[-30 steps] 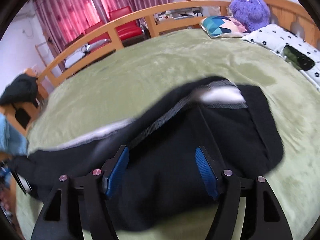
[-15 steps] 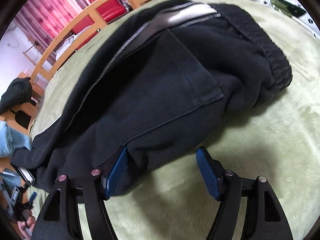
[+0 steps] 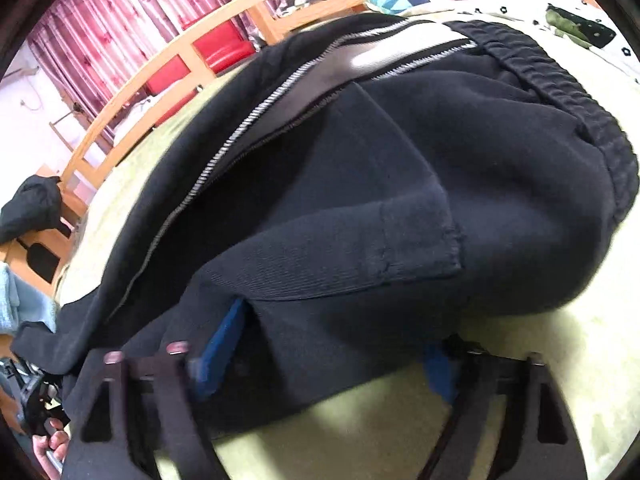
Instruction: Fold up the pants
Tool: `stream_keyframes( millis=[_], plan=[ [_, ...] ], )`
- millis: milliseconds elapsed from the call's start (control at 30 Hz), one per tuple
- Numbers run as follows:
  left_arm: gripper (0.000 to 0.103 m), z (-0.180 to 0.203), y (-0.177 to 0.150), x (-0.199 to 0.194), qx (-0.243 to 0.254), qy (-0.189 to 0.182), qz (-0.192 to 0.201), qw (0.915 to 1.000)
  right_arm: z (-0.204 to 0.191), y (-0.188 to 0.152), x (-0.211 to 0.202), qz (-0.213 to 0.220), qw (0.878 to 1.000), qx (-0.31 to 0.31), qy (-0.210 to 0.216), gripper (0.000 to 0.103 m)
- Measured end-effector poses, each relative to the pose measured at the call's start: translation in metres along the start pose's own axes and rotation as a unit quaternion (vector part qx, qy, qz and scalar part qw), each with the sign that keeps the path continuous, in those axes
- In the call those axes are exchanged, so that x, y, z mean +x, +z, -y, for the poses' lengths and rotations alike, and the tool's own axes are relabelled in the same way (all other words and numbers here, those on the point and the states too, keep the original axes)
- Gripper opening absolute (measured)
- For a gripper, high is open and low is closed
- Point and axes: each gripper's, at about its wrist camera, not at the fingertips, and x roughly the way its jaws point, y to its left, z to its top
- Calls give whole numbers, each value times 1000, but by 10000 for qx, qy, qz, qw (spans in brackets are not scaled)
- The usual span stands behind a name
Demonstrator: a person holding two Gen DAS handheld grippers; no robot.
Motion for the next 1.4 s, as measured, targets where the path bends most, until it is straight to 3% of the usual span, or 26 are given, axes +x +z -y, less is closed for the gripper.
stream_keyframes(
  millis=[33, 133, 267, 400, 567, 667, 800, 867, 1000, 1067, 1133, 1200, 1300, 1400],
  plan=[
    [15, -4, 1, -5, -35, -133, -45, 9999, -3, 2, -3, 86, 9999, -53, -121, 28],
    [10, -9, -2, -29, -29, -248, 6, 9997, -5, 5, -15, 252, 9996, 47, -78, 14],
    [9, -11, -15, -67, 57, -319, 109, 9994, -5, 4, -43, 412, 9989, 148, -189, 8],
    [9, -20, -40, -107, 124, -359, 57, 9993, 7, 0, -87, 440, 9990, 55, -22, 7],
    [9, -31, -90, -148, 395, -397, -228, 9982, 30, -11, -140, 343, 9986, -299, -271, 7],
    [9, -44, -127, -173, 394, -553, -402, 9969, 63, -29, -176, 292, 9989, -227, -276, 7],
    [9, -54, -158, -194, 721, -539, -559, 9944, 104, -52, -202, 157, 9996, -22, -235, 7],
    [9, -66, -159, -200, 780, -503, -638, 9936, 113, -63, -204, -60, 9996, -26, -258, 8],
    [13, -83, -165, -200, 637, -439, -1041, 9916, 136, -79, -204, -634, 9973, 356, 81, 19],
    [16, -83, -161, -212, 834, -456, -1016, 9903, 134, -83, -218, -385, 9986, 333, 111, 23],
    [29, -90, -156, -232, 1031, -490, -807, 9902, 125, -90, -237, -131, 9999, 97, 55, 35],
    [56, -100, -163, -255, 1268, -328, -430, 9904, 113, -98, -253, 89, 10000, -13, 1, 43],
    [56, -99, -151, -264, 1390, -84, -71, 9902, 92, -110, -266, 362, 9991, -185, 85, 43],
    [54, -106, -135, -242, 1160, -170, -215, 9929, 73, -124, -271, 518, 9979, -325, 196, 44]
  ],
)
